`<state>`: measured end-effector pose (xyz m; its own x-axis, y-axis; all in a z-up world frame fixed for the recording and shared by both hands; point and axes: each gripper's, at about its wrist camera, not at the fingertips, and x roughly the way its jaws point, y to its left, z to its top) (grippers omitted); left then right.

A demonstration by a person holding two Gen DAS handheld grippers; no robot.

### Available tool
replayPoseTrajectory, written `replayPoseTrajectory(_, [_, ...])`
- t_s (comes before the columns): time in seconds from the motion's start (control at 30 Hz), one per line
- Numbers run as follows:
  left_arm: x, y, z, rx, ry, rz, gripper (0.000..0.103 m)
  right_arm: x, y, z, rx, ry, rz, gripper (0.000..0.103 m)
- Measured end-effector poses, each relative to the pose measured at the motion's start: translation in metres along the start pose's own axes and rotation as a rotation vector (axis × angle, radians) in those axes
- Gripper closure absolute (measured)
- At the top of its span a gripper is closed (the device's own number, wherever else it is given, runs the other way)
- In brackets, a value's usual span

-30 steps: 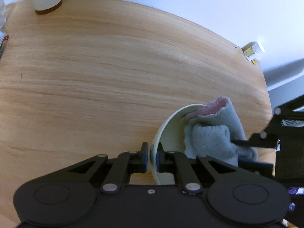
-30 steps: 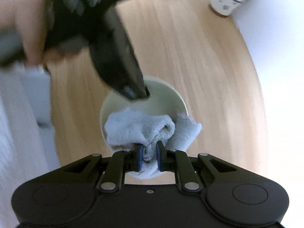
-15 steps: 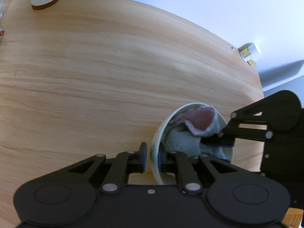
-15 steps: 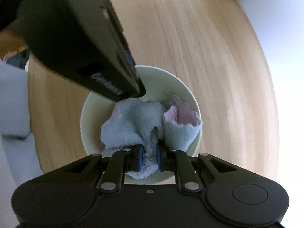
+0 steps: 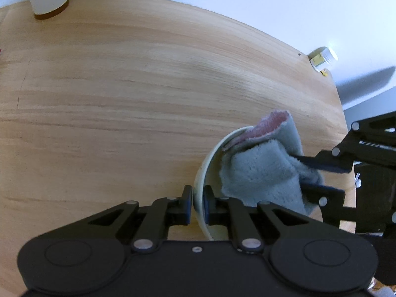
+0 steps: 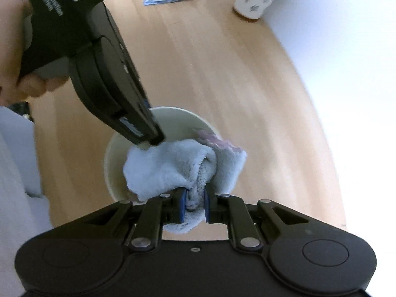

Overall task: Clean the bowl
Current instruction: 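Scrub the cloth against the bowl's inner wall with the right gripper while the left tilts it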

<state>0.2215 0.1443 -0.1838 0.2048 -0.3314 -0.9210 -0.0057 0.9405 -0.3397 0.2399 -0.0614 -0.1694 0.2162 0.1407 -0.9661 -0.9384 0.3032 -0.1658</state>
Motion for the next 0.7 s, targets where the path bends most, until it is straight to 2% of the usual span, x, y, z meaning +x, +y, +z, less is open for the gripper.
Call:
replayPoseTrajectory(0.13, [0.000,-0.004,0.000,0.058,0.007,-0.007,0.092,0.012,0.008,0.005,-0.051,0.004,-0.060,0.087])
replayPoseTrajectory(0.2, [0.000,-0.005,-0.002,0.097,0.003,-0.015,0.089,0.020,0.054,0.028,-0.053,0.011,-0.059,0.087])
replayPoseTrajectory(0.23, [0.000,-0.006,-0.002,0.109,0.002,-0.020,0.089,0.028,0.054,0.028,-0.052,0.013,-0.056,0.087])
replayPoseTrajectory(0.27, [0.000,-0.006,-0.002,0.106,0.002,-0.022,0.089,0.032,0.049,0.026,-0.052,0.015,-0.053,0.087])
replayPoseTrajectory(0.33, [0.000,-0.006,-0.001,0.104,-0.001,-0.025,0.089,0.012,0.027,0.052,-0.044,0.021,-0.042,0.088])
replayPoseTrajectory(0.47, [0.001,-0.008,0.001,0.122,-0.001,-0.025,0.088,0.024,0.019,0.052,-0.021,0.025,-0.009,0.088])
replayPoseTrajectory(0.7, [0.003,-0.006,0.005,0.117,0.007,-0.030,0.089,0.024,0.004,0.049,0.077,0.011,0.111,0.087])
